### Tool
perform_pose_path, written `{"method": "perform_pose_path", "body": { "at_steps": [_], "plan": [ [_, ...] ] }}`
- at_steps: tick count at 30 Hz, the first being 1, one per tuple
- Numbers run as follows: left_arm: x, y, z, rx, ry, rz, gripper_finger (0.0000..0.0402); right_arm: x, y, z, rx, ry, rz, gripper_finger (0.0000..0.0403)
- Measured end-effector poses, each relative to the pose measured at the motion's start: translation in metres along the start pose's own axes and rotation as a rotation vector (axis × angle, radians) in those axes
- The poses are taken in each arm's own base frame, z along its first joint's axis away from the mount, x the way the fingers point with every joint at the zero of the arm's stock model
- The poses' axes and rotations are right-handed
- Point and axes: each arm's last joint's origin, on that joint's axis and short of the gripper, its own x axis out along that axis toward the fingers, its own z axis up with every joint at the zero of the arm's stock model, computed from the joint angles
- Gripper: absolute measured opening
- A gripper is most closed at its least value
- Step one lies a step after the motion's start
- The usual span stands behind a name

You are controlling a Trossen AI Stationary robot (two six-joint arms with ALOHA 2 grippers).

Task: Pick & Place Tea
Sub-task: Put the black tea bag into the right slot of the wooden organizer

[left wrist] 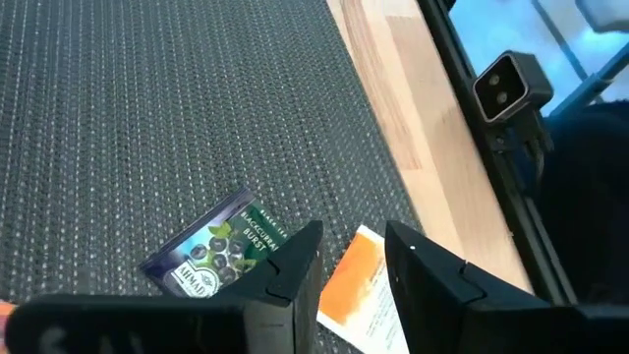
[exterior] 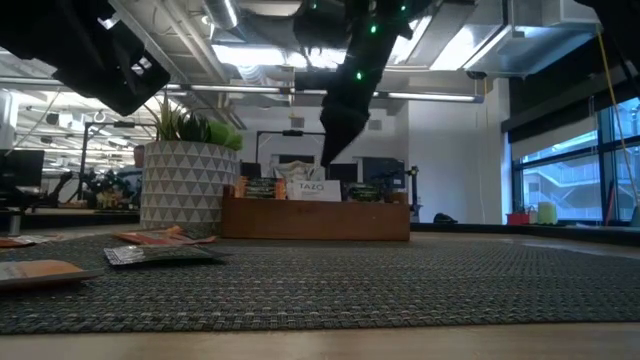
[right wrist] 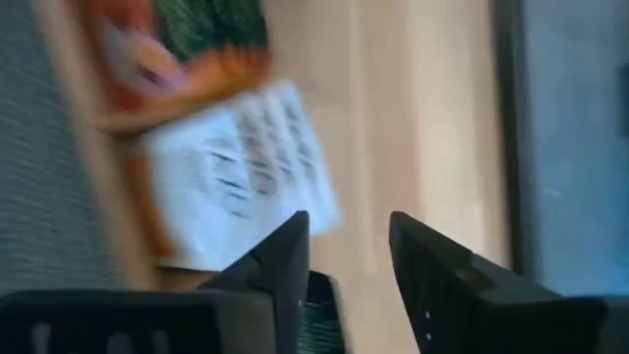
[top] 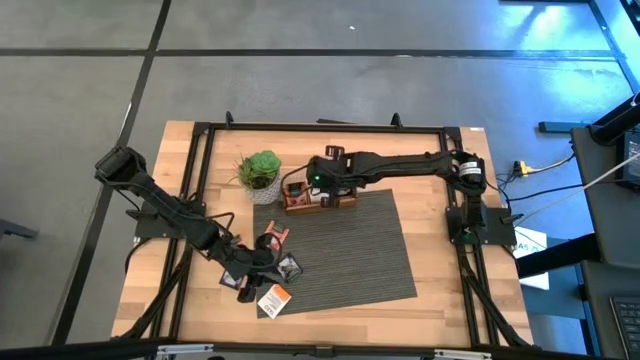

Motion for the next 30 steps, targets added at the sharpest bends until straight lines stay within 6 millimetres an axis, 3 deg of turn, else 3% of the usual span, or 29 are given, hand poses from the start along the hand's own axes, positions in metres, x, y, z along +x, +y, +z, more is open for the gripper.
{"method": "perform_pose_path", "body": {
  "at_steps": [3, 7, 12, 18, 22, 26, 30],
  "plan": [
    [0.000, -0.002, 0.001, -0.007, -0.018, -0.007, 0.0111, -0.010, 0.014, 0.004, 0.034, -0.080, 0.221, 0.0149],
    [0.000, -0.004, 0.005, -0.018, -0.064, -0.018, 0.0110, -0.005, 0.049, 0.004, 0.040, -0.172, 0.468, 0.0150],
    [-0.002, -0.010, 0.004, -0.009, -0.077, -0.033, 0.0107, 0.002, 0.095, -0.004, 0.001, -0.298, 0.492, 0.0150],
    [0.007, -0.003, -0.003, -0.144, -0.078, 0.112, 0.0111, -0.010, 0.143, -0.008, -0.025, -0.469, 0.554, 0.0150],
    [0.021, 0.011, -0.015, -0.304, 0.024, 0.206, 0.0109, -0.015, 0.163, -0.014, -0.031, -0.542, 0.587, 0.0150],
    [0.036, 0.020, -0.021, -0.335, 0.075, 0.226, 0.0106, -0.016, 0.178, -0.023, -0.027, -0.586, 0.616, 0.0150],
    [0.047, 0.028, -0.028, -0.357, 0.150, 0.220, 0.0108, -0.015, 0.183, -0.025, 0.187, -0.530, 0.691, 0.0150]
  ]
}}
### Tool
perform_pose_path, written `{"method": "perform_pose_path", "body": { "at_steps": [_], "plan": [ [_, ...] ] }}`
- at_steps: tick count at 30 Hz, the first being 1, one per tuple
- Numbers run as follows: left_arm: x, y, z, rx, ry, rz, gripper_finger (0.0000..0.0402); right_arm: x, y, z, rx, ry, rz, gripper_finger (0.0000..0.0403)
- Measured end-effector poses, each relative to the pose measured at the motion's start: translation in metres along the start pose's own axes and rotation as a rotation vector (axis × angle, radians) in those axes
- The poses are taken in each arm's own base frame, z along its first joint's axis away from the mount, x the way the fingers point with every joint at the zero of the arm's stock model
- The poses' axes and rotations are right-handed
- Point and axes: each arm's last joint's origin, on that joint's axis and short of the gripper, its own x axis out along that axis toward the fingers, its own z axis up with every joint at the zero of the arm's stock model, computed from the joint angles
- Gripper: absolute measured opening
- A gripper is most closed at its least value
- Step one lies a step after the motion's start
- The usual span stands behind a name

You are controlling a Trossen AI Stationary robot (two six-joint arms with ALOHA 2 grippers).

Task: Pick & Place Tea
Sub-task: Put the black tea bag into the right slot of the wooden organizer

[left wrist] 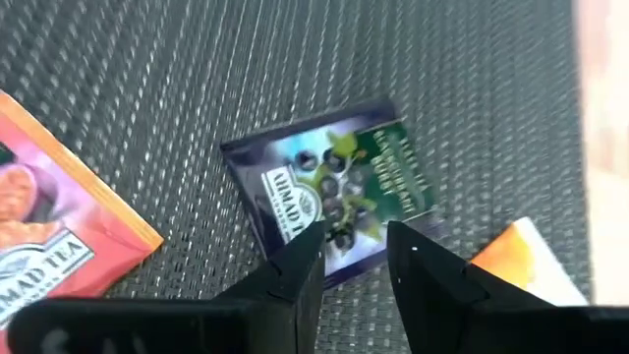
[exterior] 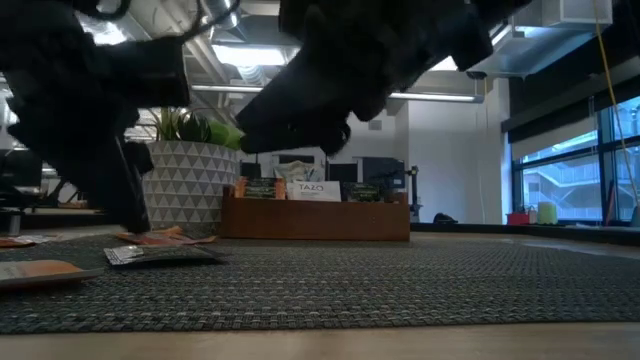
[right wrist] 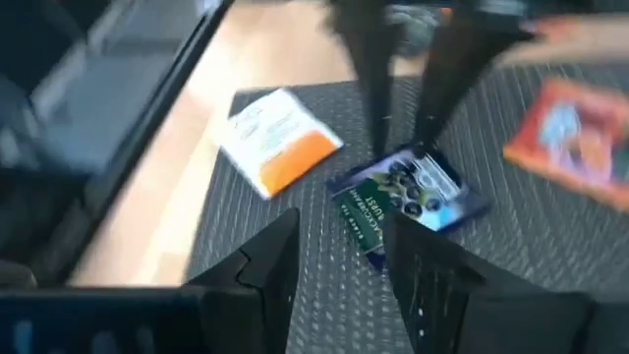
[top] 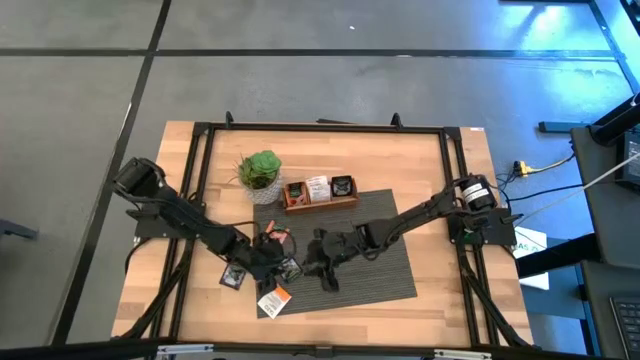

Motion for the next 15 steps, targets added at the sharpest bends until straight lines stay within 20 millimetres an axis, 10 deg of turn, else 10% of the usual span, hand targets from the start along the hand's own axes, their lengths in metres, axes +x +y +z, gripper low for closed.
{"method": "perform_pose_path", "body": {
  "at_steps": [15],
  "plan": [
    [0.021, 0.005, -0.005, -0.034, 0.035, 0.020, 0.0104, 0.028, -0.017, -0.031, 0.509, 0.079, -0.058, 0.0150]
  ]
}}
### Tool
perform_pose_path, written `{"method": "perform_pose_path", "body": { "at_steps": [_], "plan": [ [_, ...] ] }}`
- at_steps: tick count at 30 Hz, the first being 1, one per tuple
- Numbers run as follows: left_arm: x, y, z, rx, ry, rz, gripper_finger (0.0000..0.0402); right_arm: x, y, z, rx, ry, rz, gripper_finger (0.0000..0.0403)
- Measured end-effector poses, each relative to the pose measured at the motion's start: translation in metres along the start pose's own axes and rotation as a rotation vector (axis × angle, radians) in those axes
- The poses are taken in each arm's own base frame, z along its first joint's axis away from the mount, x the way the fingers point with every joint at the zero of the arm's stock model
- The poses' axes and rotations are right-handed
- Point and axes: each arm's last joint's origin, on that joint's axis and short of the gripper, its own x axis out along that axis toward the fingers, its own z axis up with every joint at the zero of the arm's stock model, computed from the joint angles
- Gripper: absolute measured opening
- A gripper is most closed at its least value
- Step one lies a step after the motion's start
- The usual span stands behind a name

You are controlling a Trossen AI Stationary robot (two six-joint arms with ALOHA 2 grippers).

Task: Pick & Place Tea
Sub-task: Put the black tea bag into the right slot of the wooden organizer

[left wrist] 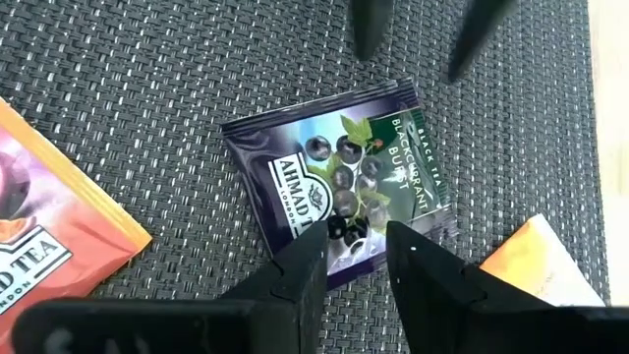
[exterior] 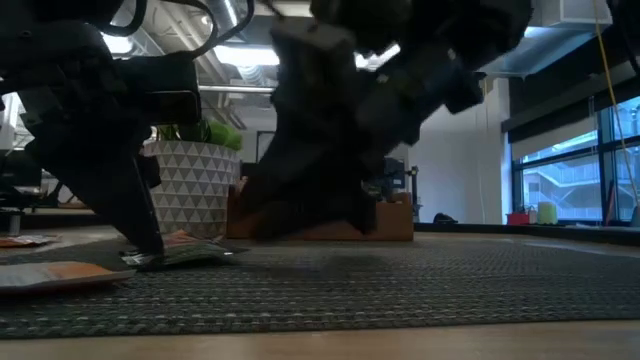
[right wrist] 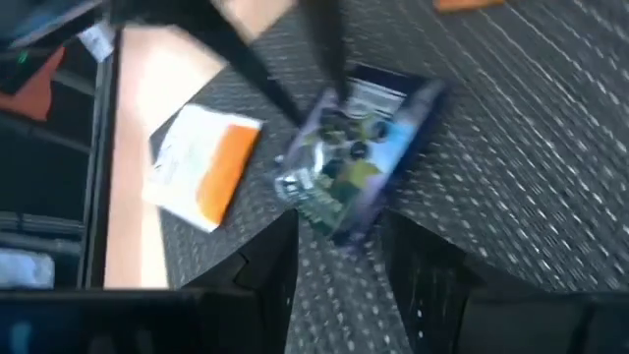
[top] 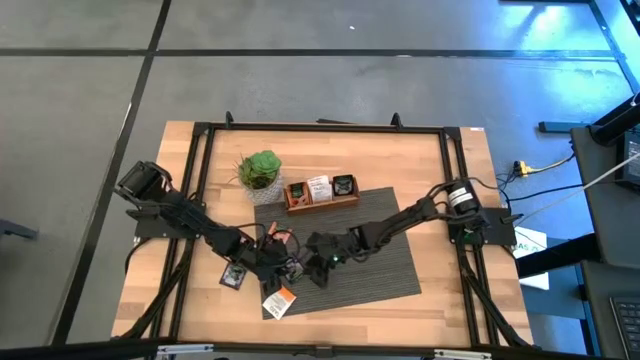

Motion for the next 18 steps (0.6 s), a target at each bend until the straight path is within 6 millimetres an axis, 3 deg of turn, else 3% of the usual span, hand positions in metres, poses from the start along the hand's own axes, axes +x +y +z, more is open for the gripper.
{"method": "perform_pose_path", "body": {
  "at_steps": [4, 18],
  "plan": [
    [0.0001, -0.0004, 0.0006, -0.002, -0.011, -0.002, 0.0103, 0.0082, -0.0087, -0.0041, 0.075, 0.013, -0.019, 0.0150],
    [0.0008, -0.0001, 0.0014, -0.064, -0.059, 0.025, 0.0102, 0.0120, -0.0093, -0.0055, 0.072, 0.022, 0.013, 0.0150]
  ]
}}
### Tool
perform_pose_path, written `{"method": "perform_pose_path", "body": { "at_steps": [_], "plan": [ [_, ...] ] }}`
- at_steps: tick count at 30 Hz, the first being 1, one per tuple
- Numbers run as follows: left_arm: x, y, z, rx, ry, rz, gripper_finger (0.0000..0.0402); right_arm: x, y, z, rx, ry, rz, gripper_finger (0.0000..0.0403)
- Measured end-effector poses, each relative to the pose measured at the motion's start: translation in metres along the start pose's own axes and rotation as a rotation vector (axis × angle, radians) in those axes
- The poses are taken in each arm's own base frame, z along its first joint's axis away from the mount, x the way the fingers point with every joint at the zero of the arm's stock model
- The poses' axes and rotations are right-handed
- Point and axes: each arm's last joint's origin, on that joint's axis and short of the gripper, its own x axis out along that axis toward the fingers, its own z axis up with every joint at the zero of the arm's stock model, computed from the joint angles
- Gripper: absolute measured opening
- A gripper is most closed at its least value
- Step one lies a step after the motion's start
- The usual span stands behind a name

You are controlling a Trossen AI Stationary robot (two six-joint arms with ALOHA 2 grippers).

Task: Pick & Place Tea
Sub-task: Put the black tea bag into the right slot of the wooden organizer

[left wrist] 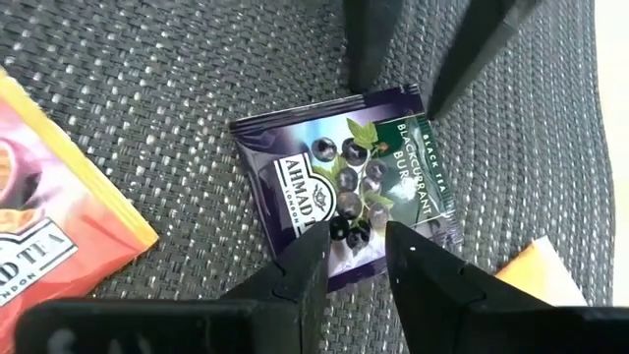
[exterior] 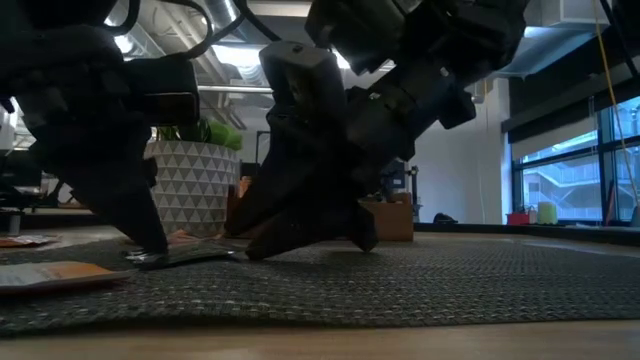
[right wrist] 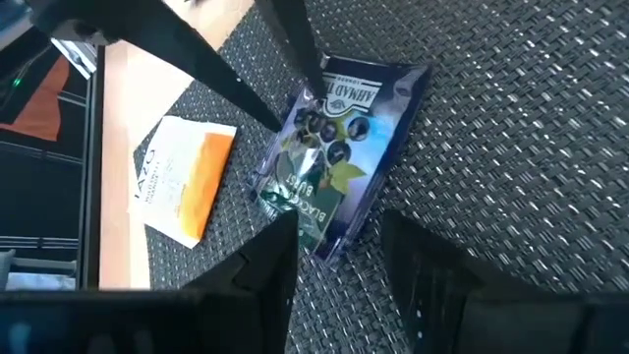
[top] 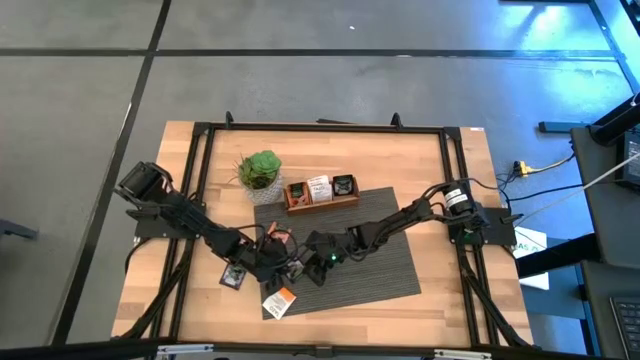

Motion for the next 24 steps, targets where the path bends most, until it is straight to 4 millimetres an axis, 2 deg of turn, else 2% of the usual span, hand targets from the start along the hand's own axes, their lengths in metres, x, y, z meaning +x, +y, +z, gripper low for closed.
{"method": "perform_pose_path", "body": {
  "at_steps": [9, 12, 19, 21, 24],
  "plan": [
    [0.0003, 0.0010, 0.0007, -0.033, -0.027, 0.021, 0.0102, 0.0002, 0.0007, -0.0006, -0.004, 0.025, 0.029, 0.0140],
    [0.0002, 0.0011, 0.0008, -0.038, -0.033, 0.026, 0.0102, 0.0000, -0.0009, 0.0010, 0.001, 0.028, 0.031, 0.0112],
    [0.0002, 0.0014, 0.0011, -0.042, -0.038, 0.029, 0.0102, 0.0003, -0.0009, 0.0016, -0.004, 0.023, 0.039, 0.0018],
    [0.0002, 0.0014, 0.0011, -0.042, -0.038, 0.029, 0.0102, 0.0003, -0.0009, 0.0016, -0.002, 0.023, 0.039, 0.0007],
    [0.0001, 0.0014, 0.0012, -0.042, -0.038, 0.029, 0.0102, 0.0004, -0.0009, 0.0016, -0.004, 0.020, 0.036, 0.0017]
  ]
}}
